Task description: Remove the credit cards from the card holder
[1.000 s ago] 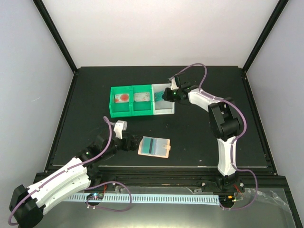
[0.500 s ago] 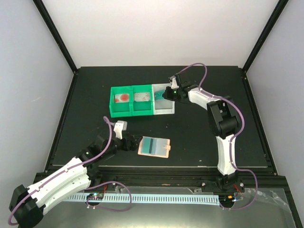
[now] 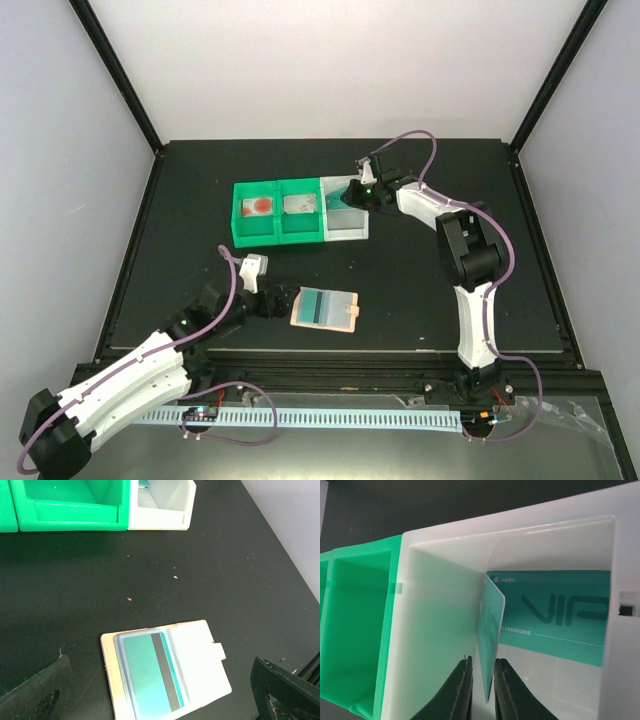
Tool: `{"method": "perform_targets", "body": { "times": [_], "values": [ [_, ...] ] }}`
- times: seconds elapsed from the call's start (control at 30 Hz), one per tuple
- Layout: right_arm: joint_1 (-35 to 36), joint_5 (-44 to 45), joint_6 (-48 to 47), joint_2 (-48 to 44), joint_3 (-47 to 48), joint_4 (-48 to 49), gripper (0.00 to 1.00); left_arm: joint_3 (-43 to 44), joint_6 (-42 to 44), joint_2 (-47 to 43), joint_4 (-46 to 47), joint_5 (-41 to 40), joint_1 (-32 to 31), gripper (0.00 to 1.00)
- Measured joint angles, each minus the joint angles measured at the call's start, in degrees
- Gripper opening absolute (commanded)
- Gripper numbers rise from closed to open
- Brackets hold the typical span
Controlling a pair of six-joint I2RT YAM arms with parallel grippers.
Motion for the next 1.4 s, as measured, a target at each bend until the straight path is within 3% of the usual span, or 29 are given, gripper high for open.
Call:
{"method": "perform_targets", "body": {
  "times": [0.5,0.77,1.07,1.4],
  "values": [
    [-0.6,1.1,-0.1,-0.3,2.5,-3.3,0.42,0.0,0.4,2.1,0.0,0.1,0.0,0.99],
    [-1.2,1.9,-0.7,-3.9,0.8,-5.5,0.46,-0.3,0.2,7.7,0.3,1.8,0.0,0.99],
    [-1.2,1.1,-0.2,-15.8,-9.9,-4.3,0.46,-0.4,0.1,12.2,0.7,2.9,0.0,0.98],
    [-0.8,-0.8,3.0,-35.0,-32.0,0.0,0.45,-3.2,-2.0,13.9,5.5,5.6,0.0,0.87]
  ]
}}
